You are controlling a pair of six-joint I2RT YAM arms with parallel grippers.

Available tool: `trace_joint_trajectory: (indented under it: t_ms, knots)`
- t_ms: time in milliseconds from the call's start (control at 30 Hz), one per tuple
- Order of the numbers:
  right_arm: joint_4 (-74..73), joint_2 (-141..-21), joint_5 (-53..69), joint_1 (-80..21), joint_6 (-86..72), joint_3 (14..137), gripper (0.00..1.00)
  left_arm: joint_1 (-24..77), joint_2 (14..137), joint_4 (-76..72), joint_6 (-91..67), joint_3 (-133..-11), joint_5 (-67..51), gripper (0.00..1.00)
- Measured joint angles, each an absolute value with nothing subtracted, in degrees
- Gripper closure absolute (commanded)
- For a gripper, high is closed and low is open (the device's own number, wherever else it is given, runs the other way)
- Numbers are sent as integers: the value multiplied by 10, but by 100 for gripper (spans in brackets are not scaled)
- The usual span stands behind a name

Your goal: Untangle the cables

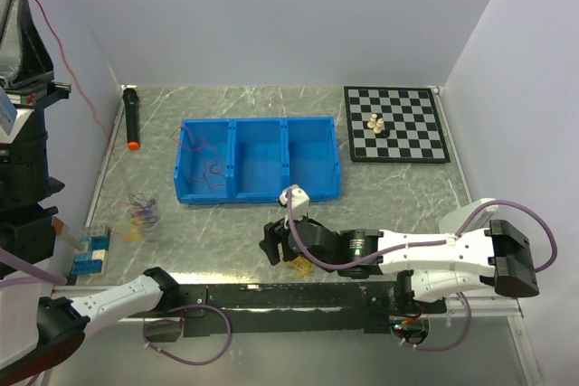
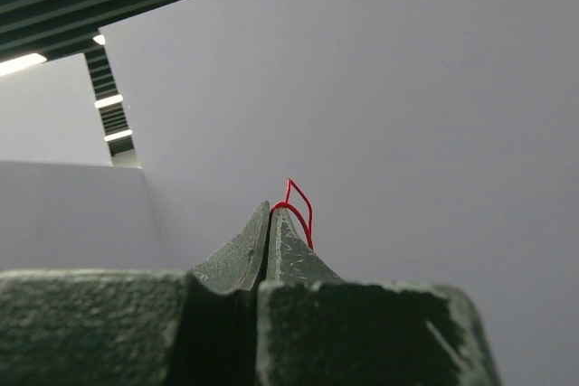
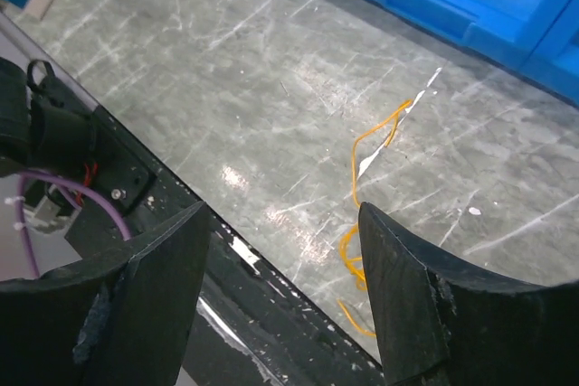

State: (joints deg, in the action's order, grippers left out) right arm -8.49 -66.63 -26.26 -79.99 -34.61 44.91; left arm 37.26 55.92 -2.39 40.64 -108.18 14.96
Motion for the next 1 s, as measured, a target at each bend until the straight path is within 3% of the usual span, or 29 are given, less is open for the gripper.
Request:
trace_joint_trajectory:
  t_ms: [267, 500, 1000]
  knots:
    - [-60, -677, -234, -793, -328, 448, 21, 373, 538, 18, 358, -1057, 33, 99]
    - [-20, -689, -196, -792, -334, 422, 22, 373, 491, 65, 305, -970, -91, 99]
    - [23, -753, -180, -755, -330, 383, 28, 372, 479, 103, 288, -939, -122, 99]
